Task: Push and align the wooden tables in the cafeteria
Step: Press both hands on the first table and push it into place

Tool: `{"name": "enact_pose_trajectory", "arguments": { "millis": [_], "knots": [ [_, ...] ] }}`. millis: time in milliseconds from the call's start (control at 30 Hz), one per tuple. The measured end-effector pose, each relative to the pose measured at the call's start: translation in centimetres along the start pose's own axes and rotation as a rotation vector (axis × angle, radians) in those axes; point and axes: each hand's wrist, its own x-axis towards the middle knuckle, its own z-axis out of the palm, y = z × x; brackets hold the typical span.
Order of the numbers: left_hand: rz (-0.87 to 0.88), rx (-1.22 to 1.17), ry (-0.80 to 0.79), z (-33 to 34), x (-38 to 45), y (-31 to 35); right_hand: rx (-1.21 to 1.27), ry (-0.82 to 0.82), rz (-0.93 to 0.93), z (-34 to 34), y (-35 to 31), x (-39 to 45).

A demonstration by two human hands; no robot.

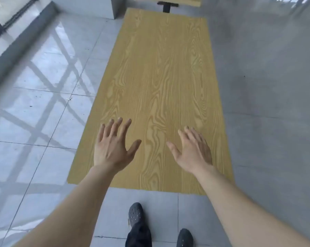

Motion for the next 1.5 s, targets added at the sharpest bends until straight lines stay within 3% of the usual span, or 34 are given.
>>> {"name": "enact_pose_trajectory", "arguments": {
  "millis": [200,633,1167,1500],
  "knots": [
    [0.126,0.018,-0.104,6.3,-1.2,0.4,-0.034,0.056,0.095,5.8,3.3,-2.3],
    [0.187,-0.001,-0.033,12.8,-5.3,0.6,-0.035,0.325,0.018,13.6,6.1,-6.3],
    [0.244,0.032,0.139,14.2,-5.8,0.1,-0.012,0.541,-0.007,15.2,6.5,-5.4],
    [0.252,0.054,0.17,14.2,-4.8,0.1,-0.024,0.529,-0.002,14.7,6.5,-4.4]
  ]
}}
